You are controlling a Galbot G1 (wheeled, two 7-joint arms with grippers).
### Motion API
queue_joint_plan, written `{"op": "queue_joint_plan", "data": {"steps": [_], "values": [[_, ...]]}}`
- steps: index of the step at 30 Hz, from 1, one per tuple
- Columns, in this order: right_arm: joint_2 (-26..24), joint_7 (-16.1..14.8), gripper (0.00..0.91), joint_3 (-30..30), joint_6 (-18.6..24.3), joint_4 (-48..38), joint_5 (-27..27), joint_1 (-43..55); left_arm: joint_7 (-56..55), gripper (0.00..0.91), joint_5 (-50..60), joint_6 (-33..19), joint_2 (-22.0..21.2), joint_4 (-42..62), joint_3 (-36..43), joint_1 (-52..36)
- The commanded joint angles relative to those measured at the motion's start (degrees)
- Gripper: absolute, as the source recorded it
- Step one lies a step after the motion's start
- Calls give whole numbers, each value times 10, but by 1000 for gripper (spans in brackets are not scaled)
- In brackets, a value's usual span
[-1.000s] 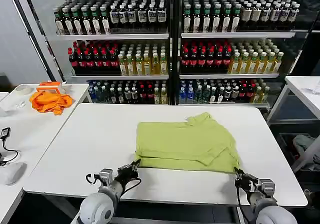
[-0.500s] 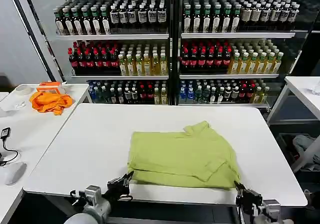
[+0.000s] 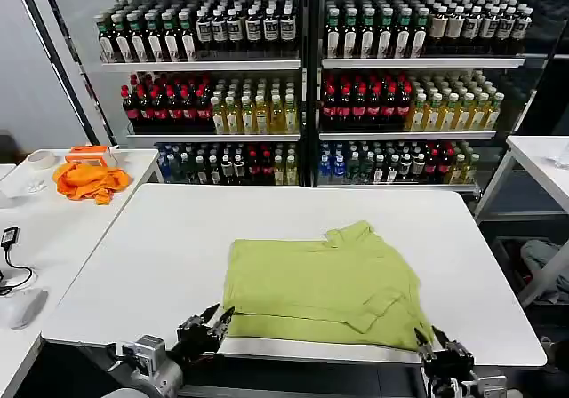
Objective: Fold and organize the clothes.
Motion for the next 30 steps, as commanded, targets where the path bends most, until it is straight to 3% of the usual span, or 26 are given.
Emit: {"op": "queue_joint_plan", "data": {"steps": [1,6,14,20,30], "values": [[-20,1,907,26,-2,15,19,27,-1,907,-21,3,19,-9,-39,-10],[-51,8,907,15,-3,-23,42,88,-11,907,-39,-2,35,33,-37,-78],[-80,18,907,-74,-8,-137,78,265,-22,907,-52,0,34,110,5,-198],[-80,24,907,-142,-18,-225,114,372,-34,907,-79,10,29,175,53,-274],[-48,15,907,-259,-21,-388,124,563,-38,907,-74,15,-9,290,163,-406]]}}
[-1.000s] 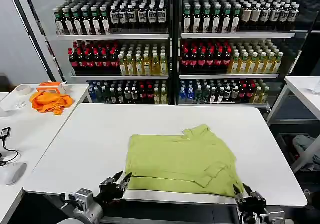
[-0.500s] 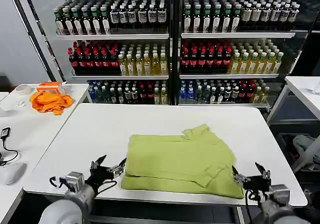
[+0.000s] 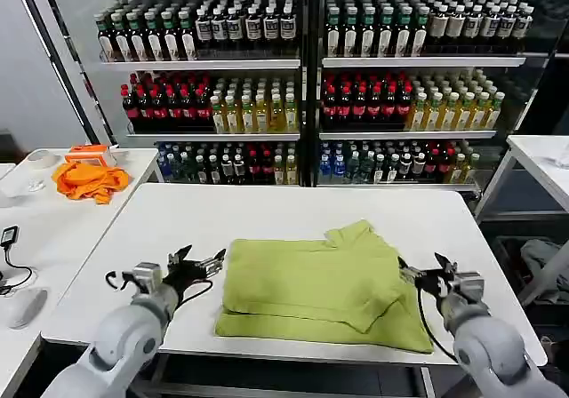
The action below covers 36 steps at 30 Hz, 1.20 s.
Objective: Fold and organize the clothes.
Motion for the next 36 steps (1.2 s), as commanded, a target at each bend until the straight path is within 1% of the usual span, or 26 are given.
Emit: {"op": "queue_joint_plan", "data": {"steps": [1,3,6,7,9,14,20,26,27,28,29,30,31,32,36], "values": [[11,0,907,-85,-1,-127,17,158,-4,907,-6,2,-25,111,84,-129],[21,-2,907,-99,-2,-144,17,174,-4,907,-3,3,-38,135,98,-145],[43,-7,907,-123,-1,-195,14,200,-3,907,1,0,-51,168,130,-168],[44,-7,907,-125,-1,-198,14,203,-2,907,3,-2,-52,180,130,-171],[64,-9,907,-134,0,-232,14,218,0,907,5,-3,-64,204,151,-183],[91,-12,907,-145,0,-266,13,234,2,907,7,-1,-87,239,173,-199],[116,-17,907,-156,2,-298,11,247,6,907,23,12,-97,288,196,-218],[131,-22,907,-156,3,-323,11,251,6,907,24,11,-99,294,199,-218],[133,-23,685,-157,3,-329,11,252,6,907,24,11,-99,296,198,-217],[135,-24,373,-159,4,-336,12,254,6,605,23,11,-99,297,197,-217],[137,-24,81,-160,5,-339,12,255,6,242,23,10,-98,297,196,-216],[137,-25,0,-160,7,-340,12,256,6,81,22,9,-98,296,196,-216],[139,-25,0,-162,9,-344,13,258,6,40,21,7,-98,294,195,-214],[141,-26,0,-163,11,-347,13,259,6,20,21,5,-97,292,194,-212],[145,-27,0,-168,13,-348,15,259,8,20,20,1,-95,284,192,-204]]}}
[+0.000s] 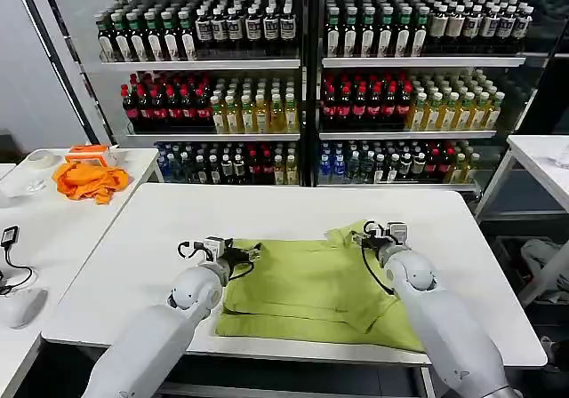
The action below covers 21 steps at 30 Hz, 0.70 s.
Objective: Fold and organize the clothes.
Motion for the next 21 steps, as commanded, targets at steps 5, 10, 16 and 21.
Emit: {"op": "queue_joint_plan", "data": {"steps": [5,10,16,21], "values": [[16,-1,0,-11,0,-33,5,13,5,10,-2,-1,-2,7,7,5],[18,-1,0,-11,2,-30,5,13,7,20,-7,-5,4,-2,1,11],[18,2,0,0,9,-12,1,7,8,20,-20,-16,12,-20,-12,17],[5,1,0,11,15,24,-4,-9,9,20,-24,-22,29,-54,-27,29]]}}
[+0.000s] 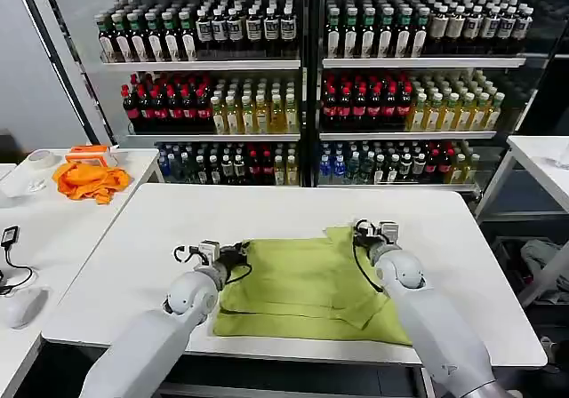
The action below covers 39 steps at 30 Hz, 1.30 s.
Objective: Fold and organize the clothes.
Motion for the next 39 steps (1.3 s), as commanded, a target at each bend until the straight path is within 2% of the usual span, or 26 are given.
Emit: {"op": "queue_joint_plan", "data": {"steps": [1,8,18,30,39], "values": [[-4,1,0,6,2,29,-3,-5,-1,20,-5,-5,16,-38,-14,9],[-26,2,0,30,3,84,-1,-35,-1,20,-12,-6,35,-87,-33,27],[-63,5,0,73,-6,207,1,-106,-1,20,-19,-2,59,-159,-60,71],[-114,6,0,170,-16,381,-1,-301,2,20,-4,3,86,-243,-90,161],[-112,6,0,235,-22,461,-12,-411,13,20,26,-2,106,-278,-101,228]]}}
